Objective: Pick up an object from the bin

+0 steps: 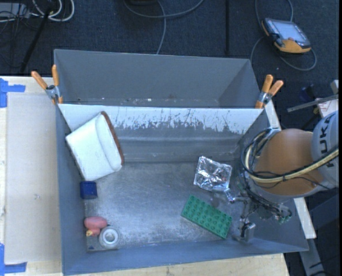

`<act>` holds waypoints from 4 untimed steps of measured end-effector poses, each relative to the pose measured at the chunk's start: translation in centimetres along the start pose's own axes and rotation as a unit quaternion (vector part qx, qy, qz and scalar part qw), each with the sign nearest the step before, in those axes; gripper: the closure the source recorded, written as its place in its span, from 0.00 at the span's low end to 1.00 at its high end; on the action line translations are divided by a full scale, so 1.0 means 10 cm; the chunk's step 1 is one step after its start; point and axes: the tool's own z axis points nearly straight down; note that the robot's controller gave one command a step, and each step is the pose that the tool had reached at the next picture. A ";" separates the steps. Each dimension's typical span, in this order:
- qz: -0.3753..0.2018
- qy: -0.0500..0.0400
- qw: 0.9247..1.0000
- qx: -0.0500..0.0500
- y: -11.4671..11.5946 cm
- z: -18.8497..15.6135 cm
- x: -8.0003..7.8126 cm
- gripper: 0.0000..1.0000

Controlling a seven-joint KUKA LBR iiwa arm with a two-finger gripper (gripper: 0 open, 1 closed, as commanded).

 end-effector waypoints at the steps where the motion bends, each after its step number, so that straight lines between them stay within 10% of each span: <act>1: -0.030 -0.004 1.000 0.001 0.71 -0.12 -0.22 0.00; 2: -0.029 0.003 1.000 -0.001 0.70 -0.10 -0.17 1.00; 3: -0.216 0.002 0.976 -0.002 1.13 -0.38 -0.59 1.00; 4: -0.199 0.001 0.980 0.001 0.90 -1.20 -0.24 1.00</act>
Offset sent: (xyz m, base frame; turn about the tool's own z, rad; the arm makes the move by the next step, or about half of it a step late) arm -0.0149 0.0691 0.0100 -0.0534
